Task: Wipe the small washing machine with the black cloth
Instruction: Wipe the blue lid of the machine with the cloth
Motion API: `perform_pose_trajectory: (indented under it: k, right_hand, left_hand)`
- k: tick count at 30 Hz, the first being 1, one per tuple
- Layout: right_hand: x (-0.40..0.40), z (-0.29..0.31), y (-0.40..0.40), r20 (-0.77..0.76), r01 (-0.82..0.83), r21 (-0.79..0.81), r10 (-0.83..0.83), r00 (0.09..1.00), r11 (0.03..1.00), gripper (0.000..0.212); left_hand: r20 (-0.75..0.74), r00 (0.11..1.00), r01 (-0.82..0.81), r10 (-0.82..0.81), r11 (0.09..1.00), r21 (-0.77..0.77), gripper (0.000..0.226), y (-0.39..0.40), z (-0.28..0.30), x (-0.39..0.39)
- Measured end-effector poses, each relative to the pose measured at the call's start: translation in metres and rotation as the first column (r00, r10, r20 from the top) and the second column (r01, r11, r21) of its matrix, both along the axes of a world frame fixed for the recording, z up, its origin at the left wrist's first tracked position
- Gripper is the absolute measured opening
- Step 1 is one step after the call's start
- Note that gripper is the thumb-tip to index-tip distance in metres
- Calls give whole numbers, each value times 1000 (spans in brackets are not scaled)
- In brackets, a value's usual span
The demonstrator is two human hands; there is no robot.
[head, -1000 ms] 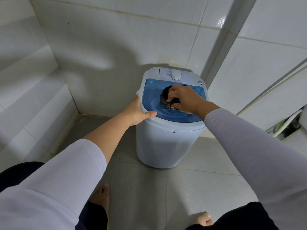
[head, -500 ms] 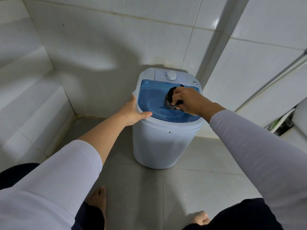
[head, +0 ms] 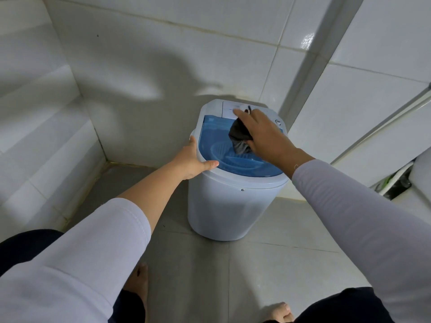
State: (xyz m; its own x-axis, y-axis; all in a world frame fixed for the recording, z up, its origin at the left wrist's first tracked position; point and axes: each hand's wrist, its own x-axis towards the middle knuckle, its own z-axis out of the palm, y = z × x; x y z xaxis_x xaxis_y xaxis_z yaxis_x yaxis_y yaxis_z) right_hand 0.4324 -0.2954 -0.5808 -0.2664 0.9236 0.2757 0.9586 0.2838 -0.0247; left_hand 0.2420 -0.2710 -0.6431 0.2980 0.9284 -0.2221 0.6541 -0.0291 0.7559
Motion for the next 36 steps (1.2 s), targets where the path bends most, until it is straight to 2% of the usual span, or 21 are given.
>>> perform_pose_trajectory:
  k: [5,9,13,18,22,27,32,36]
  right_hand:
    - [-9,-12,2,153,-26,-18,29,988,999,41]
    - [-9,-9,5,184,-21,7,20,983,1000,38]
    - [-11,-10,8,128,16,-124,0,992,992,30]
    - [-4,-10,6,50,-45,-203,56,997,978,28]
    - [4,-5,4,34,-37,-299,49,998,954,40]
    - [10,1,8,114,39,-393,7,993,919,46]
    - [17,8,5,225,130,-415,-37,974,900,48]
    - [22,14,-2,222,186,-400,-102,970,897,48]
  left_hand:
    - [5,1000,1,-1,1000,-10,108,2,-3,-1]
    - [1,1000,4,-4,1000,-8,107,2,-4,0]
    - [8,1000,2,-2,1000,-13,108,2,-4,0]
    - [3,1000,0,0,1000,-11,108,1,-3,0]
    - [1,1000,2,-2,1000,-7,108,1,-3,0]
    - [-16,1000,3,-3,1000,0,108,2,-3,-1]
    - [-40,999,-9,9,1000,5,104,1,-2,0]
    - [-46,999,-7,8,1000,18,100,0,-1,1]
